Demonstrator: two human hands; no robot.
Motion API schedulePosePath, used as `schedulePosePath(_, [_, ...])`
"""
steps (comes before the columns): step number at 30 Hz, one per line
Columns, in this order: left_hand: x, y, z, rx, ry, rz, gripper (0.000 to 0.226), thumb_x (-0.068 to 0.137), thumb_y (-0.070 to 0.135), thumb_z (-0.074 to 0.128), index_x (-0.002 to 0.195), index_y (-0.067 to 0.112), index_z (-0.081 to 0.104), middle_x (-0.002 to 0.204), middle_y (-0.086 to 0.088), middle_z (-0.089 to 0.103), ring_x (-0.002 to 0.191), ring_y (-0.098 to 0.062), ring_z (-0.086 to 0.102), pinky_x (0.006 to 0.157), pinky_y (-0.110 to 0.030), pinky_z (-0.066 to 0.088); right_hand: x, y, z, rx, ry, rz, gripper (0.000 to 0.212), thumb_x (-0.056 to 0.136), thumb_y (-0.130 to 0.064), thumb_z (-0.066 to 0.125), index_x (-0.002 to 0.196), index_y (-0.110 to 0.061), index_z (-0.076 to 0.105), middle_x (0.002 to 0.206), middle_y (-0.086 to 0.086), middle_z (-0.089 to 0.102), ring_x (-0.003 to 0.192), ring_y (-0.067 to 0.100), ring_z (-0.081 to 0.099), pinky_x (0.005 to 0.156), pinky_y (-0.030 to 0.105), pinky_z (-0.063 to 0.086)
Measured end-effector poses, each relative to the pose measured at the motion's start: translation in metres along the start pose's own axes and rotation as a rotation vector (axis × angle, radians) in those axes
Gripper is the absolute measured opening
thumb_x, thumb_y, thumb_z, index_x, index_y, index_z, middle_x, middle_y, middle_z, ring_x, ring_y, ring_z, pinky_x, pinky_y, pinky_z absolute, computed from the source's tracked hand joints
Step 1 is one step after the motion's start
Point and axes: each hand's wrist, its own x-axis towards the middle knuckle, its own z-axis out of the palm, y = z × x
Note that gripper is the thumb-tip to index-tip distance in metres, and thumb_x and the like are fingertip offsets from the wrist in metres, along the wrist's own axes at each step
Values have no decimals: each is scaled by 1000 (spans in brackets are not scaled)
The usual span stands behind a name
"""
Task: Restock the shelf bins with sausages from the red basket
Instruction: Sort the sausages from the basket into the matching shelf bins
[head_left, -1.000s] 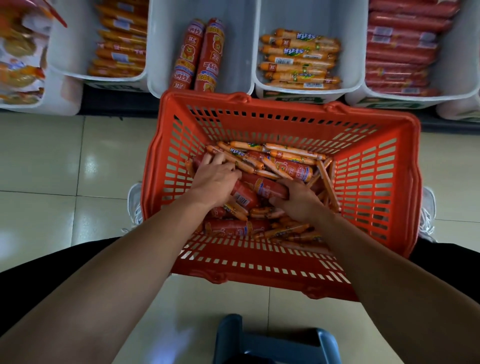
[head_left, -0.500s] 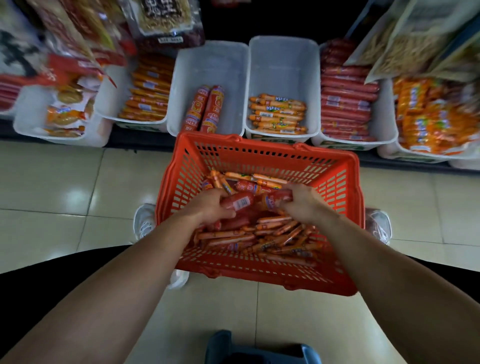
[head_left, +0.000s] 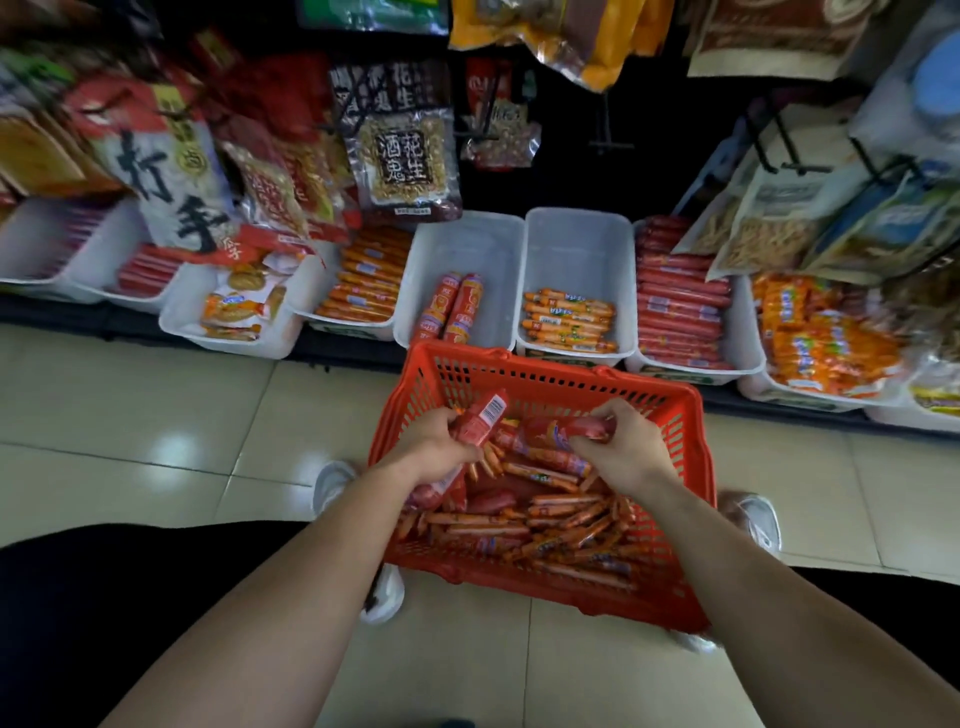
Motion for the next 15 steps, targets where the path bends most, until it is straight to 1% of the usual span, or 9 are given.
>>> schedulePosePath(2, [-1, 2, -11, -21, 48, -24, 32, 75, 31, 84, 100, 21, 68, 97, 1, 70, 91, -19, 67, 83, -31, 50, -4, -12, -6, 55, 35, -30, 31, 78, -32, 78, 103, -27, 59, 85, -13, 64, 69, 1, 59, 51, 13, 40])
schedulePosePath(5, [1, 9, -37, -112, 109, -49, 37, 72, 33, 85, 103, 18, 73, 98, -4, 75, 87, -21, 71, 85, -35, 56, 0, -37, -15, 129, 114, -102, 31, 77, -29, 80, 101, -27, 60, 84, -16, 63, 77, 7, 62, 65, 21, 43])
schedulePosePath(6, [2, 11, -46, -129, 129, -51, 36, 73, 33, 85, 103, 19, 74, 97, -4, 75, 86, -22, 71, 85, -34, 56, 4, -46, -15, 157, 132, -118, 31, 77, -28, 80, 101, -26, 60, 84, -16, 63, 77, 5, 61, 65, 19, 43])
schedulePosePath(8, [6, 16, -65, -144, 179, -59, 28, 74, 32, 84, 98, 20, 74, 94, -4, 75, 85, -22, 71, 83, -32, 56, 16, -64, -13, 196, 157, -155, 32, 78, -25, 80, 102, -24, 59, 84, -16, 61, 74, 1, 58, 59, 8, 40])
schedulePosePath(9, [10, 18, -74, -156, 205, -63, 26, 75, 33, 84, 95, 20, 74, 93, -4, 75, 84, -22, 71, 82, -32, 56, 23, -73, -10, 201, 167, -177, 32, 78, -25, 80, 102, -23, 59, 84, -16, 61, 73, 1, 57, 58, 5, 39])
schedulePosePath(11, [18, 20, -87, -189, 239, -68, 29, 75, 34, 84, 97, 19, 75, 94, -3, 75, 82, -20, 71, 83, -32, 56, 39, -89, 0, 190, 178, -218, 31, 80, -24, 79, 102, -22, 58, 83, -13, 61, 72, 0, 56, 57, 3, 38])
schedulePosePath(13, [29, 19, -96, -220, 245, -60, 34, 76, 36, 84, 103, 19, 73, 97, -2, 75, 82, -18, 71, 82, -32, 56, 60, -102, 13, 172, 178, -223, 30, 82, -24, 77, 103, -22, 56, 86, -8, 63, 73, -1, 56, 56, 5, 38])
schedulePosePath(14, [35, 18, -99, -236, 247, -58, 35, 77, 36, 83, 105, 19, 72, 98, -2, 74, 82, -18, 71, 80, -32, 56, 71, -107, 22, 167, 181, -211, 30, 82, -24, 76, 104, -23, 55, 89, -4, 64, 75, 4, 59, 58, 9, 40])
schedulePosePath(15, [41, 16, -102, -255, 248, -56, 36, 77, 36, 83, 107, 19, 71, 98, -2, 74, 82, -18, 71, 80, -32, 56, 84, -111, 30, 165, 188, -195, 30, 82, -25, 75, 103, -23, 54, 93, 1, 65, 78, 11, 61, 63, 17, 44])
